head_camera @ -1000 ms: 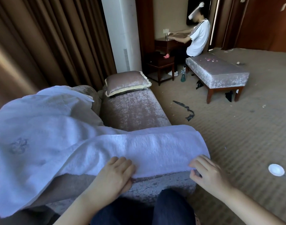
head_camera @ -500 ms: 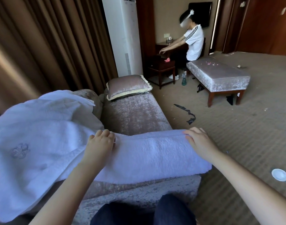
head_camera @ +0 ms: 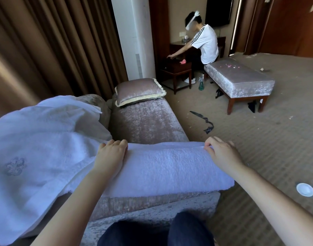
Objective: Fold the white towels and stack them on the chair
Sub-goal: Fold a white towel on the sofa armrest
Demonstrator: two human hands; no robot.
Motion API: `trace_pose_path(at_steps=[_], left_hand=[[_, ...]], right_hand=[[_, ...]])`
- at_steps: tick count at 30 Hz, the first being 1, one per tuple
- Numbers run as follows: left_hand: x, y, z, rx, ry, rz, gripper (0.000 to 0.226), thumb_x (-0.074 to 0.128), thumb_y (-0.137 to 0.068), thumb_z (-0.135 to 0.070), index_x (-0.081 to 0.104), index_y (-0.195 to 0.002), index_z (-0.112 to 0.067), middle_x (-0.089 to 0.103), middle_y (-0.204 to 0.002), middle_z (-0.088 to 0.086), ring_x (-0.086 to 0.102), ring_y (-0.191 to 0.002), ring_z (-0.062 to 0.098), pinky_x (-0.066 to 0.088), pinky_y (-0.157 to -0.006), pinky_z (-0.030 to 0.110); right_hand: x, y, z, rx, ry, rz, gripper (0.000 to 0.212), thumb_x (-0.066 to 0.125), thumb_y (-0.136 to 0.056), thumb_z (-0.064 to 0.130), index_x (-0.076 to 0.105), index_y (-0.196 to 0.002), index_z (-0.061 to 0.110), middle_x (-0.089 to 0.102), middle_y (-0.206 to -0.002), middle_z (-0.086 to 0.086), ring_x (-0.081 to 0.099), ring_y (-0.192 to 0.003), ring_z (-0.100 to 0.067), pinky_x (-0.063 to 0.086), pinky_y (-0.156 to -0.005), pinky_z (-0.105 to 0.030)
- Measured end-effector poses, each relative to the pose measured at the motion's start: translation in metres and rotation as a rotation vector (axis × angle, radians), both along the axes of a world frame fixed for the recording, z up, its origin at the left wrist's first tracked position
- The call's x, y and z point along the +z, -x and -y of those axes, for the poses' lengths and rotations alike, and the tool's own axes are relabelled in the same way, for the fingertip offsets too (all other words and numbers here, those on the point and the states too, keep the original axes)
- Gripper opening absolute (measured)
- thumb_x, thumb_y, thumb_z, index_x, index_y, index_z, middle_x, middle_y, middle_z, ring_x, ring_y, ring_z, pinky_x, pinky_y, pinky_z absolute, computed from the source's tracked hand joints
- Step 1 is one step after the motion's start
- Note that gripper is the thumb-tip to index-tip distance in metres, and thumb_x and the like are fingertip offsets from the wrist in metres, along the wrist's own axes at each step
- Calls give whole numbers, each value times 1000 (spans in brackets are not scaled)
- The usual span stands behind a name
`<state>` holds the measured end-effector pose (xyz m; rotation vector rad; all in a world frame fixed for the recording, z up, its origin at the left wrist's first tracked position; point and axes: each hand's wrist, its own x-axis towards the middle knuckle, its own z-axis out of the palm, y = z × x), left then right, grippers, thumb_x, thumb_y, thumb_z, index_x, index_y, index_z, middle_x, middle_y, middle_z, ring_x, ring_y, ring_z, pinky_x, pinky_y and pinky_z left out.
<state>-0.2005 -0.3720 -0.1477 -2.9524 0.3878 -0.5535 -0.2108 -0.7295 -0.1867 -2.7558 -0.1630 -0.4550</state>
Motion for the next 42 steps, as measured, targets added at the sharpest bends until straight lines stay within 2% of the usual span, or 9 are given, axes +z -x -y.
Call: trace_pose_path(at_steps=[3,7,10,17,21,23,27,33,42], left_hand=[[8,13,-8,-97,61,158,19,78,-76,-12,65,-89,-15,65,-84,2,59,-77,29,42,-62,38],[21,54,-44,-141,154,343,22,47,-91,-26,66,-95,-14,65,-93,1,57,-83,29,39,-68,39],[22,96,-98,-21,169,398,23,48,-91,-19,67,-100,-12,67,-99,4,59,-88,33,38,-71,41],[-7,178,-251,409,132,379,28,46,-84,-20,63,-102,-5,65,-89,14,59,-82,39,44,-62,46],[-33,189,-279,341,127,294,34,71,-78,-17,53,-106,-10,65,-91,11,61,-81,37,49,-63,45],[-38,183,-277,312,197,302,35,57,-81,-32,53,-111,-13,65,-97,8,58,-88,29,50,-68,41],[-40,166,-270,222,374,350,33,47,-86,-31,57,-114,-17,65,-100,4,55,-92,24,45,-79,36],[-42,156,-279,12,417,356,27,51,-90,-19,74,-102,-22,64,-98,-5,54,-88,17,43,-79,31],[-44,154,-285,-54,466,336,35,53,-88,-16,67,-113,-34,59,-122,-5,50,-88,17,46,-80,36]], right_hand=[[4,7,-18,17,80,171,19,63,-83,5,60,-96,18,59,-102,3,53,-96,-23,27,-80,-32],[18,22,-92,297,10,357,19,45,-88,19,61,-98,18,60,-103,4,54,-95,-21,35,-82,-31],[18,33,-157,478,-35,417,21,44,-88,19,64,-95,17,62,-101,5,54,-94,-18,37,-85,-31],[13,53,-285,737,-73,502,22,46,-78,7,66,-85,12,63,-89,0,58,-82,-23,39,-77,-30],[15,67,-324,852,-50,566,28,50,-79,0,70,-95,11,65,-101,-2,59,-92,-21,43,-84,-31],[15,69,-335,901,-13,582,28,57,-79,0,69,-102,11,65,-104,-2,61,-95,-21,45,-85,-33],[16,67,-351,886,42,615,40,67,-81,7,58,-119,15,64,-100,0,60,-89,-20,47,-80,-33],[27,60,-363,833,55,624,9,61,-82,10,67,-85,16,54,-79,1,50,-70,-20,39,-64,-32],[40,55,-368,756,-91,511,16,52,-83,22,66,-86,16,53,-90,2,53,-74,-17,34,-69,-25]])
